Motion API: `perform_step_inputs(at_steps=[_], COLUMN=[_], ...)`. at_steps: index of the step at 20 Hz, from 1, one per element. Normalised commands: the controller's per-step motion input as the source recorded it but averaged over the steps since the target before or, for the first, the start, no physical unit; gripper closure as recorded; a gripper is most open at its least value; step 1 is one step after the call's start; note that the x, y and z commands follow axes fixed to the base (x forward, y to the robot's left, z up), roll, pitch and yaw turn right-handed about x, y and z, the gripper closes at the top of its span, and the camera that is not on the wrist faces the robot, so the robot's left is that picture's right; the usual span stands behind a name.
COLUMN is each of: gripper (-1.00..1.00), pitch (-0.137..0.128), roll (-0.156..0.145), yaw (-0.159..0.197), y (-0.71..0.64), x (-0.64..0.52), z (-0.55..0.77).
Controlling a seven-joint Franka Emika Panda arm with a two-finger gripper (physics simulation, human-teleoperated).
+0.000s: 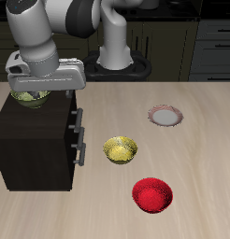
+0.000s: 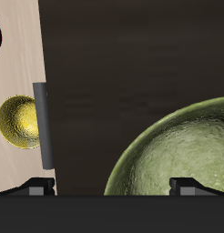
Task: Place the green bowl on the plate
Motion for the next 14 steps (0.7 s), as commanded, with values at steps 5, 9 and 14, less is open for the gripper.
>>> perform_step_inputs(at_steps=[5, 9, 14], gripper=[1.00, 1.00, 1.00], pitch=[0.023, 0.018, -0.006], roll=[-0.009, 0.011, 0.001], yaw=[-0.043, -0.019, -0.016], y=[-0.07, 0.10, 0.11], x=[-0.03, 0.04, 0.04], z=[-0.22, -0.14, 0.02])
